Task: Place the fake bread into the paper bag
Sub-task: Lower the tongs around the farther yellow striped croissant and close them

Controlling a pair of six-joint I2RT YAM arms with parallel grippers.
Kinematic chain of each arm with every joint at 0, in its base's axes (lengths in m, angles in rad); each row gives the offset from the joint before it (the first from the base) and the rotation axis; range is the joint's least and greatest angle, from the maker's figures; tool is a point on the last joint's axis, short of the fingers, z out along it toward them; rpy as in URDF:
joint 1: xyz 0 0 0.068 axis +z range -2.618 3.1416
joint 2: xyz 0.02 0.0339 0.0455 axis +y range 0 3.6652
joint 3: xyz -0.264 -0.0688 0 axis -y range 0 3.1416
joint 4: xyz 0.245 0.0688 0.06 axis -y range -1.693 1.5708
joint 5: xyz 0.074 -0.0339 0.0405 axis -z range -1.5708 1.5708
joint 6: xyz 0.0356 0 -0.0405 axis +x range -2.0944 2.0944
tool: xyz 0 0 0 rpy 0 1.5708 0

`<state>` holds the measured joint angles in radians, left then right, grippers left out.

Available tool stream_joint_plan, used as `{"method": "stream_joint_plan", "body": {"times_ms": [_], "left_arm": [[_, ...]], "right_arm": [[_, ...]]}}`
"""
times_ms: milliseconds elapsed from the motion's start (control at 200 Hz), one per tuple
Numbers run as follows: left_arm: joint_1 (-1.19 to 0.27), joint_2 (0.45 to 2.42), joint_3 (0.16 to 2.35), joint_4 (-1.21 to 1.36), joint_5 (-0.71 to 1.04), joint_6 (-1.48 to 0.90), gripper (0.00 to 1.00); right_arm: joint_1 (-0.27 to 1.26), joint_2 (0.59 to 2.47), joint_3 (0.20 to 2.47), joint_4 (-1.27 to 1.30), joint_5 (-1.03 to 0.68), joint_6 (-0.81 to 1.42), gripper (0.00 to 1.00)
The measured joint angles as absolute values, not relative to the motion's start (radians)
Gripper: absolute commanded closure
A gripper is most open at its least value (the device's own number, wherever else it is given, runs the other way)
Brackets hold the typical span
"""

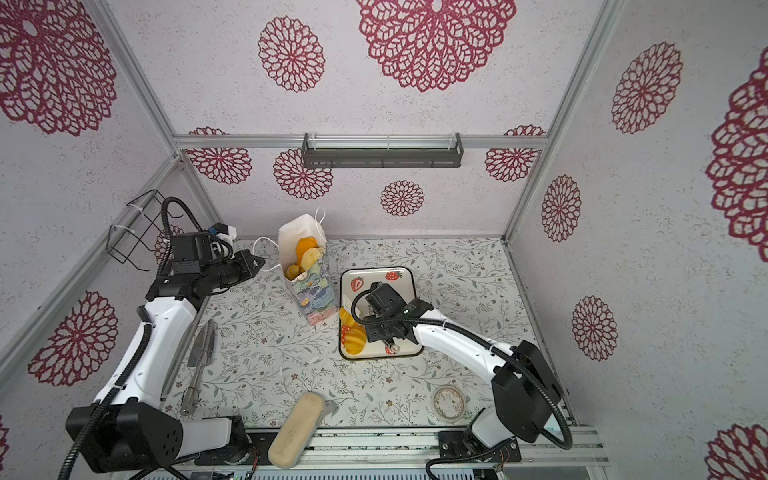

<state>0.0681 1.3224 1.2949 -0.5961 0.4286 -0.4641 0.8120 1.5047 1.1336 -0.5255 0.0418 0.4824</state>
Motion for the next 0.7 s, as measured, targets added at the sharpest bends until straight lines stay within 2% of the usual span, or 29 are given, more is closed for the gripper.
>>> {"method": "stream_joint_plan", "body": {"times_ms": [701], "left_arm": [[0.068,1.322,1.295,-0.596,0.428,-0.464,1.00]], "right_arm": [[0.812,1.565,1.122,-0.493,0.015,0.479,0.39]]}}
